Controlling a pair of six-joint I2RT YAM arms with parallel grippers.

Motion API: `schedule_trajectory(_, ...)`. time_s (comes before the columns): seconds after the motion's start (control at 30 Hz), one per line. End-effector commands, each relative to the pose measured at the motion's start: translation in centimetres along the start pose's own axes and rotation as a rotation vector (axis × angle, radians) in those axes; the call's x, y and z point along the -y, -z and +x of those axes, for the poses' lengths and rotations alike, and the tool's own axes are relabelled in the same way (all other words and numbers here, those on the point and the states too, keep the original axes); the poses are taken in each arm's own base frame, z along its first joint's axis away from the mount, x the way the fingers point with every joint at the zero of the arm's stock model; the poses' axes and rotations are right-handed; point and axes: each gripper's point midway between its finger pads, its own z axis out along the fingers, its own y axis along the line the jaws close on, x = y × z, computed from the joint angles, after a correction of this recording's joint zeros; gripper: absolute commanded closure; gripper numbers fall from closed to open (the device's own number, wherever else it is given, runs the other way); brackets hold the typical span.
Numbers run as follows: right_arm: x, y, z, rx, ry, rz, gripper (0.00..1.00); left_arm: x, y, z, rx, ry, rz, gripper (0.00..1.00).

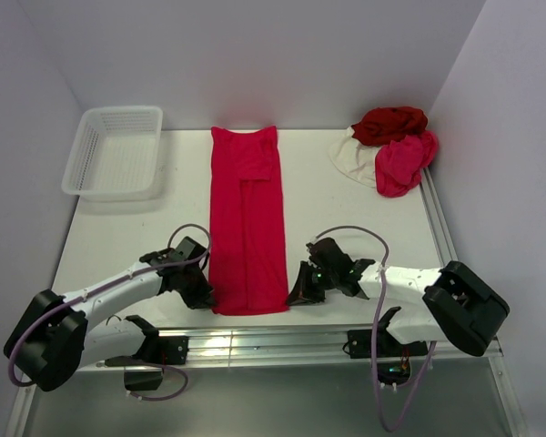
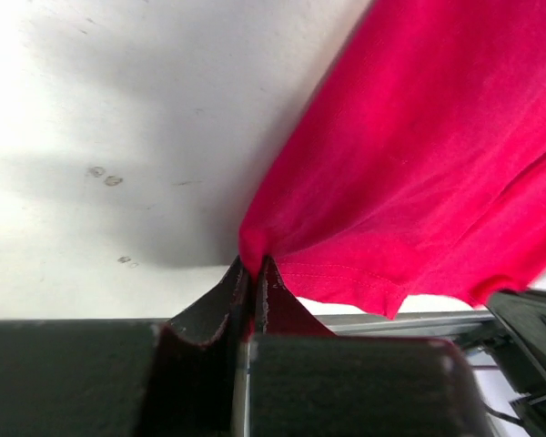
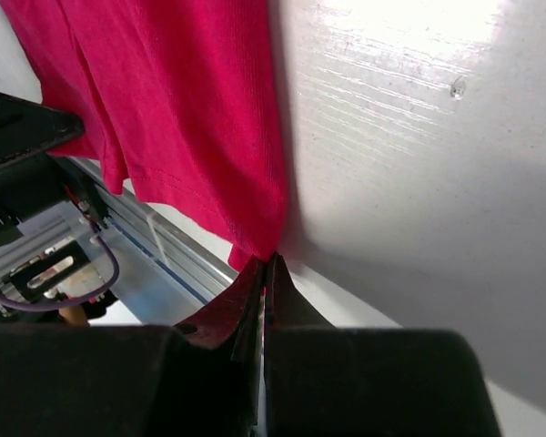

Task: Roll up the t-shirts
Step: Roll the tshirt

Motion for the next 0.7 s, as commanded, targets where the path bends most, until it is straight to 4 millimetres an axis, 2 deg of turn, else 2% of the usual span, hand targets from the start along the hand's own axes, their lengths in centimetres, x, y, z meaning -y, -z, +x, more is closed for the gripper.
schedule_trajectory(0.0, -1.9, 1.2, -0.8, 0.0, 0.018, -0.011, 1.0, -4.2, 0.2, -0.5, 0.032, -0.043, -0.211, 1.0)
schedule_trajectory(0.03, -2.5, 1.5, -1.0, 0.002, 0.018, -0.015, 1.0, -3.6, 0.5, -0.6, 0.031, -0.043, -0.2, 1.0)
schedule_trajectory(0.1, -2.6, 2.0, -0.7, -0.026, 0.009, 0.008, 1.0, -2.8, 0.8, -0.4, 0.014, -0.038, -0.181, 1.0)
schedule_trajectory(0.13, -3.4, 2.2, -1.0, -0.024, 0.023, 0.0, 1.0, -2.5, 0.9, -0.4, 0.013, -0.037, -0.17, 1.0)
schedule_trajectory(0.17, -3.1, 2.4, -0.7, -0.043, 0.011, 0.028, 1.0, -2.1, 1.0, -0.3, 0.006, -0.04, -0.156, 0.99)
schedule_trajectory(0.27, -3.9, 2.9, -0.9, -0.066, 0.015, 0.033, 1.0, -0.9, 1.7, -0.9, 0.025, -0.044, -0.136, 0.93)
schedule_trajectory(0.33, -4.7, 3.3, -1.2, -0.065, 0.024, 0.016, 1.0, 0.0, 2.4, -1.4, 0.045, -0.05, -0.126, 0.94)
schedule_trajectory(0.37, -4.9, 3.4, -1.3, -0.062, 0.022, 0.014, 1.0, 0.2, 2.6, -1.5, 0.046, -0.051, -0.126, 1.0)
schedule_trajectory(0.67, -5.6, 4.0, -3.3, -0.054, 0.023, 0.012, 1.0, 4.2, 4.5, -2.5, 0.047, -0.068, -0.089, 1.0)
